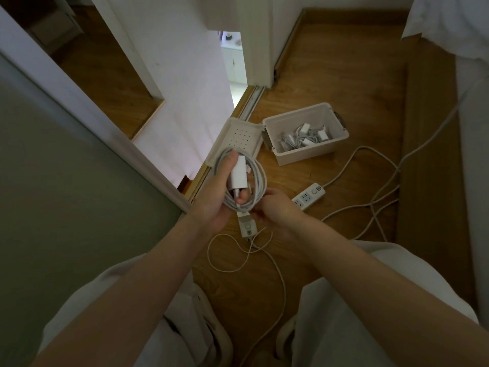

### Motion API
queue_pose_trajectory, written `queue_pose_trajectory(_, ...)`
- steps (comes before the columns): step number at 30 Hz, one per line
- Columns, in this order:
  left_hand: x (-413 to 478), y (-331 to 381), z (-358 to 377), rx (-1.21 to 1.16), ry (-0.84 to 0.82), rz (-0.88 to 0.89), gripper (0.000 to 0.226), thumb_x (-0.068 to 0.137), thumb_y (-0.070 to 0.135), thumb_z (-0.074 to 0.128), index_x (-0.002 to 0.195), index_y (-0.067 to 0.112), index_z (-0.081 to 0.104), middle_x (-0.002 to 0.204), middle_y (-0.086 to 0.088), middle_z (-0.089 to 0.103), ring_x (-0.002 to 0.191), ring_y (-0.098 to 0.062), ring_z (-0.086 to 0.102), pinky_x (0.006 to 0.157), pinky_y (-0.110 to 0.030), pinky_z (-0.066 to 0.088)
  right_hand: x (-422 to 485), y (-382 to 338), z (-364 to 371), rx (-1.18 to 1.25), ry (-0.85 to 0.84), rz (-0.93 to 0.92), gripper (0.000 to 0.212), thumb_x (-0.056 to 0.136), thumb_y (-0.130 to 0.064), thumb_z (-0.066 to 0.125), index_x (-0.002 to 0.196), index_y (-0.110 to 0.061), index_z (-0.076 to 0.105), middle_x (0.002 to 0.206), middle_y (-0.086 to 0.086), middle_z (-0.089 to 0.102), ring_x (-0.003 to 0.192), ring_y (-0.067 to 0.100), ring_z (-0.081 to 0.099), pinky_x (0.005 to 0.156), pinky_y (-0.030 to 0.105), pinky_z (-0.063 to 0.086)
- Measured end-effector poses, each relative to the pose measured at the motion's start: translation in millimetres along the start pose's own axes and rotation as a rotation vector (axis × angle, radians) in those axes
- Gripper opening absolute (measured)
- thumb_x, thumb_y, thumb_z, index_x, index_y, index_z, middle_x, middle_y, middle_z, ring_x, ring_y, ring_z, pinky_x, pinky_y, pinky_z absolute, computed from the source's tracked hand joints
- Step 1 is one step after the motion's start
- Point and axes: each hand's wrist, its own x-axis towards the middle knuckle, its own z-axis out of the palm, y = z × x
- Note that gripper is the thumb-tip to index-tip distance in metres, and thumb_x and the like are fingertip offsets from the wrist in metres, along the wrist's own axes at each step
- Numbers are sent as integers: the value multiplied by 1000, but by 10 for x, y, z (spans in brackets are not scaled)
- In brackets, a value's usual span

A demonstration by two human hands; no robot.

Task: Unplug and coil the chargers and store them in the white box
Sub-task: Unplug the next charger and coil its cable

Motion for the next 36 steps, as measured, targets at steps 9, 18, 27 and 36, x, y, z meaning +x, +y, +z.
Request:
queue_pose_trajectory(9, 66, 9, -17, -124, 263, -212, 49, 88, 45, 54, 122, 10, 52, 78, -9, 60, 51, -8, 52, 49, -17, 48, 106, 90, -11, -253, 116, -371, 22, 89, 5, 54, 106, -1, 67, 93, 4, 68, 84, 9, 62, 74, 18, 50)
queue_pose_trajectory(18, 108, 9, 30, -99, 392, -341, 34, 88, 40, 59, 100, 9, 57, 70, -8, 58, 40, -6, 50, 35, -15, 43, 97, 174, -24, 185, 172, -149, 14, 82, 2, 62, 92, -7, 67, 102, 19, 68, 100, 34, 62, 97, 50, 47)
queue_pose_trajectory(27, 35, 94, -76, -7, 404, -373, 37, 84, 42, 64, 97, 8, 61, 64, -6, 59, 38, -6, 50, 33, -13, 41, 9, 142, 64, 222, 33, -162, 49, 67, -3, 70, 113, -1, 54, 100, 14, 66, 95, 24, 62, 91, 35, 50)
queue_pose_trajectory(36, -28, 49, -67, 471, 524, -49, 18, 82, 42, 67, 86, 25, 63, 74, 1, 67, 57, -8, 62, 62, -30, 58, -66, 126, 175, 515, -5, -110, 28, 98, -16, 40, 120, -5, 51, 109, 20, 65, 96, 26, 64, 83, 32, 52)
